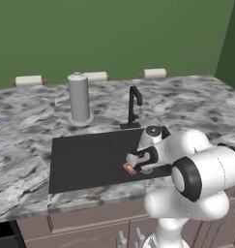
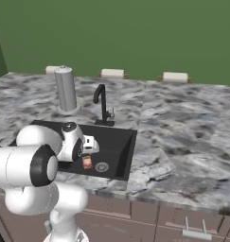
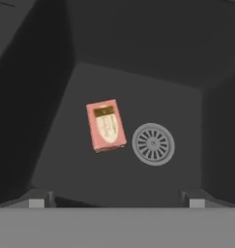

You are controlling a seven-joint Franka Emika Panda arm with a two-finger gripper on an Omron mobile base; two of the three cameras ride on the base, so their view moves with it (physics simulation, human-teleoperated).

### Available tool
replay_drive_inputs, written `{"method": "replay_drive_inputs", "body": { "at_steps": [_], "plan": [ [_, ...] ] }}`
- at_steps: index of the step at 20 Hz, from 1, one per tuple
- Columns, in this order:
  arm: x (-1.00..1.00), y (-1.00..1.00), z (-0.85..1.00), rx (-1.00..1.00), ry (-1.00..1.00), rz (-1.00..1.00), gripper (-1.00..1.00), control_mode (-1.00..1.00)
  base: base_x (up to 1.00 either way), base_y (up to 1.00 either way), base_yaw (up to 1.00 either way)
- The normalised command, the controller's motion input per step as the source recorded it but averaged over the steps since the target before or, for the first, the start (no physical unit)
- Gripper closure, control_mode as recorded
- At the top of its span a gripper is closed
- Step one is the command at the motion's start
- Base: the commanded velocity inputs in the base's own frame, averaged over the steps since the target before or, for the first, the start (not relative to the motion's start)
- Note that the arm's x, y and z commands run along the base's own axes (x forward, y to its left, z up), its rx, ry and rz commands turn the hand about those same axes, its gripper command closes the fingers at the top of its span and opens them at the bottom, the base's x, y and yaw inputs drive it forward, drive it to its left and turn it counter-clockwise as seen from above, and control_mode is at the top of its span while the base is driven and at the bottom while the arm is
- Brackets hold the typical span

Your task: Pick up the bar soap and bar soap from the sink, and place them back in the cabinet, and close the cabinet doors.

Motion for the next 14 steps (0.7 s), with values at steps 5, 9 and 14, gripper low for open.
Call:
{"method": "replay_drive_inputs", "body": {
  "at_steps": [5,9,14],
  "plan": [
    [0.29,0.06,-0.30,0.00,0.00,0.00,-1.00,-1.00,0.00,0.00,0.00],
    [0.26,0.01,-0.23,0.00,0.00,0.00,-1.00,-1.00,0.00,0.00,0.00],
    [0.21,0.00,-0.19,0.00,0.01,0.00,-1.00,-1.00,0.00,0.00,0.00]
  ]
}}
